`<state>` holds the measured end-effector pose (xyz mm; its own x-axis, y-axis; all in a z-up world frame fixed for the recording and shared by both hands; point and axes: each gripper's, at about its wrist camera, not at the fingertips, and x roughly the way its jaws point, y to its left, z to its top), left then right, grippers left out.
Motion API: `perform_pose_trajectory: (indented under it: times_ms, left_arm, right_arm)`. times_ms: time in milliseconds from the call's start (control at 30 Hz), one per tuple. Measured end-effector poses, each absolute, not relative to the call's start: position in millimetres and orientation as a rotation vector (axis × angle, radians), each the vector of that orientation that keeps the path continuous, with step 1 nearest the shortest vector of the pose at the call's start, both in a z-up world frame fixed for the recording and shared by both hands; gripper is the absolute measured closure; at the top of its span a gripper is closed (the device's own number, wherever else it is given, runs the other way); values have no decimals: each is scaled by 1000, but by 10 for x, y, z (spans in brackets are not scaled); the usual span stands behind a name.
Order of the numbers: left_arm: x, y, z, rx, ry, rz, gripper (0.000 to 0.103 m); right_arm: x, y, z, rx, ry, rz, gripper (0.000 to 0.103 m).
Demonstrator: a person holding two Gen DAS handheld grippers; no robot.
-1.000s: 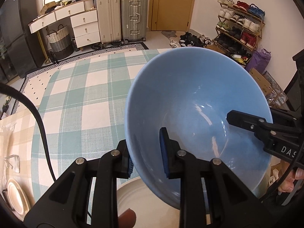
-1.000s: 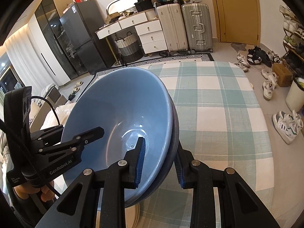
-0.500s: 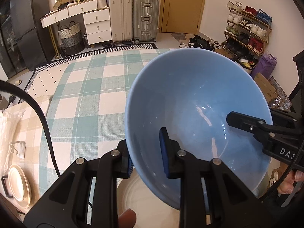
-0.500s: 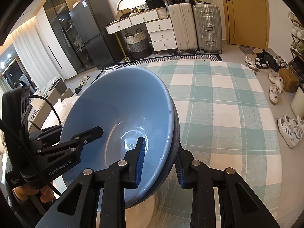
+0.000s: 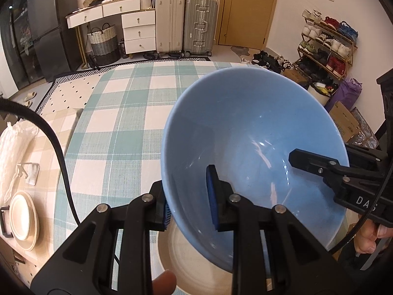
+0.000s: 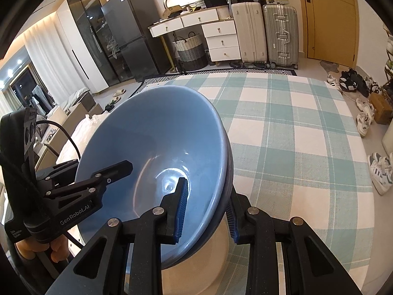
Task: Organize plates and bowls
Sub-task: 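Lift the nested blue bowls and carry them over the cream plate stack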
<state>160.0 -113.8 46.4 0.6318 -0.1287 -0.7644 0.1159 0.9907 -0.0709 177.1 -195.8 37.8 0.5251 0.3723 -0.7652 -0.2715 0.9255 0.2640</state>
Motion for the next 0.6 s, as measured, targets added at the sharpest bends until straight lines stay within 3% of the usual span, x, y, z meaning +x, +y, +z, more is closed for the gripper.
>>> perform_pose_trajectory:
  times_ms: [600]
  left_arm:
    - [1023,-1000,306,-35,862,-121,83]
  right_arm:
    - [1357,-1800,243,96,946,411,73]
